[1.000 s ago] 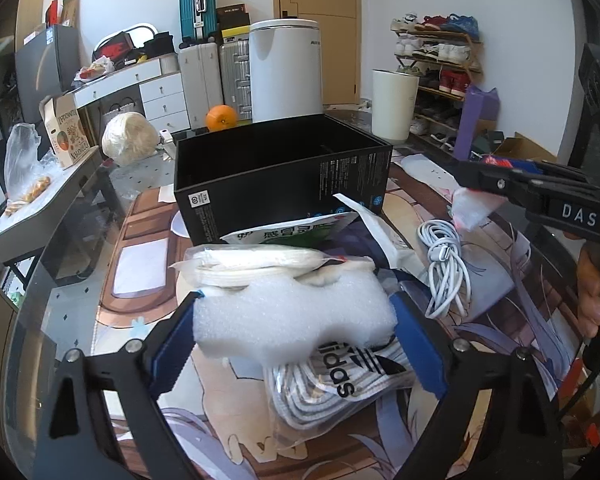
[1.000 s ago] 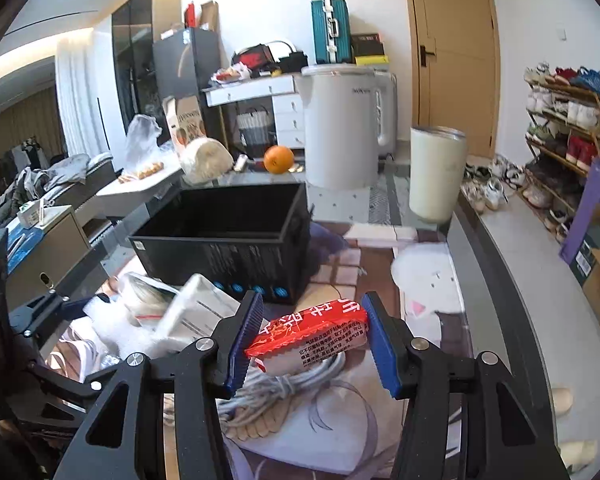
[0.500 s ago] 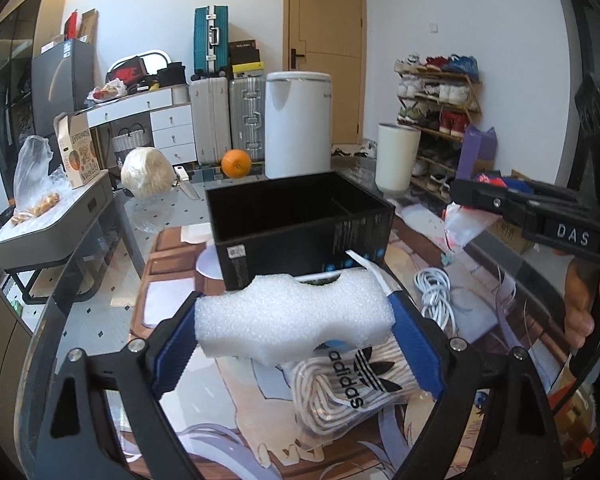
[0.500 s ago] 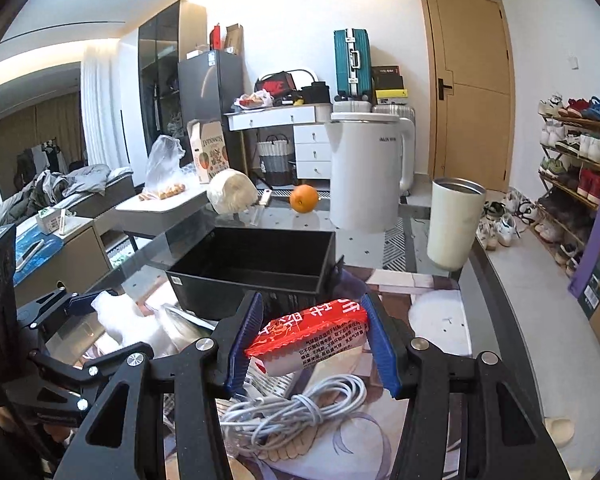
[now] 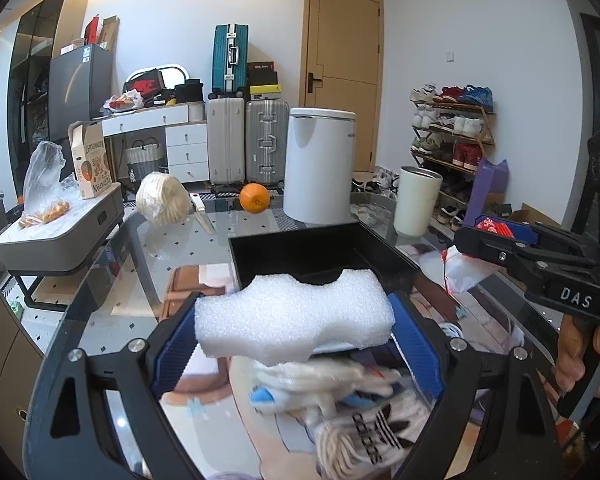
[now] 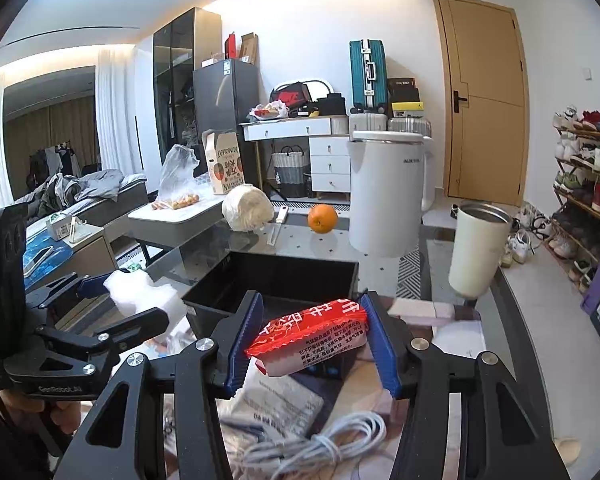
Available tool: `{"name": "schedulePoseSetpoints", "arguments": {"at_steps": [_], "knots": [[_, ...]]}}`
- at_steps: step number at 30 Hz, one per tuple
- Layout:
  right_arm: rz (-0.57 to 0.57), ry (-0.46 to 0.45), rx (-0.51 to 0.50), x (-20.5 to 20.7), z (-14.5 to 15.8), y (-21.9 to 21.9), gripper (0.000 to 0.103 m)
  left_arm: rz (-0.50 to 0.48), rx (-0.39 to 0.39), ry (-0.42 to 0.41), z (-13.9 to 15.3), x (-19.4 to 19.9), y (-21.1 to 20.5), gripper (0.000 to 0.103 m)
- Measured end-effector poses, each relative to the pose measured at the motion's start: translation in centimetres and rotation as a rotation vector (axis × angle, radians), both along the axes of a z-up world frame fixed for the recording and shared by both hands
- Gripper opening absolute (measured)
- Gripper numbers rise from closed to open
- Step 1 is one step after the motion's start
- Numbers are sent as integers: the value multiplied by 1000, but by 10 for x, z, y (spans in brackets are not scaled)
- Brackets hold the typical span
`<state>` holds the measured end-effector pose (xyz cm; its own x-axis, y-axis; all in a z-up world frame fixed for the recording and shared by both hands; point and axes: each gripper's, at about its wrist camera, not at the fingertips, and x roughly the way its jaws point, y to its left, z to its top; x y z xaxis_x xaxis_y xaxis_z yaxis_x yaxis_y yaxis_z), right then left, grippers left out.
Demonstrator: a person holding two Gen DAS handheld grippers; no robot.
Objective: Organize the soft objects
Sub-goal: 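Lift the red packet with the right gripper while the left gripper grasps the white foam, then lower the red packet into the black box and open the right gripper while the left drops the foam in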
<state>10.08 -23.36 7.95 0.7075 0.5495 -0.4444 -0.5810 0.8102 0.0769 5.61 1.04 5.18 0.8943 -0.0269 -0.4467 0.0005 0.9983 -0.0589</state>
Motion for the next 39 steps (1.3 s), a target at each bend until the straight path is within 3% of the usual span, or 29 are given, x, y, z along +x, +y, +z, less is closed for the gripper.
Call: {"name": "schedulePoseSetpoints", "arguments": {"at_steps": [14,39], "knots": [[39,0,-30,40,1,33,52,48,-15,-17,8,38,24,90],[84,64,-128,99,-30,65,52,36,10,48,-17,92,18,90]]}}
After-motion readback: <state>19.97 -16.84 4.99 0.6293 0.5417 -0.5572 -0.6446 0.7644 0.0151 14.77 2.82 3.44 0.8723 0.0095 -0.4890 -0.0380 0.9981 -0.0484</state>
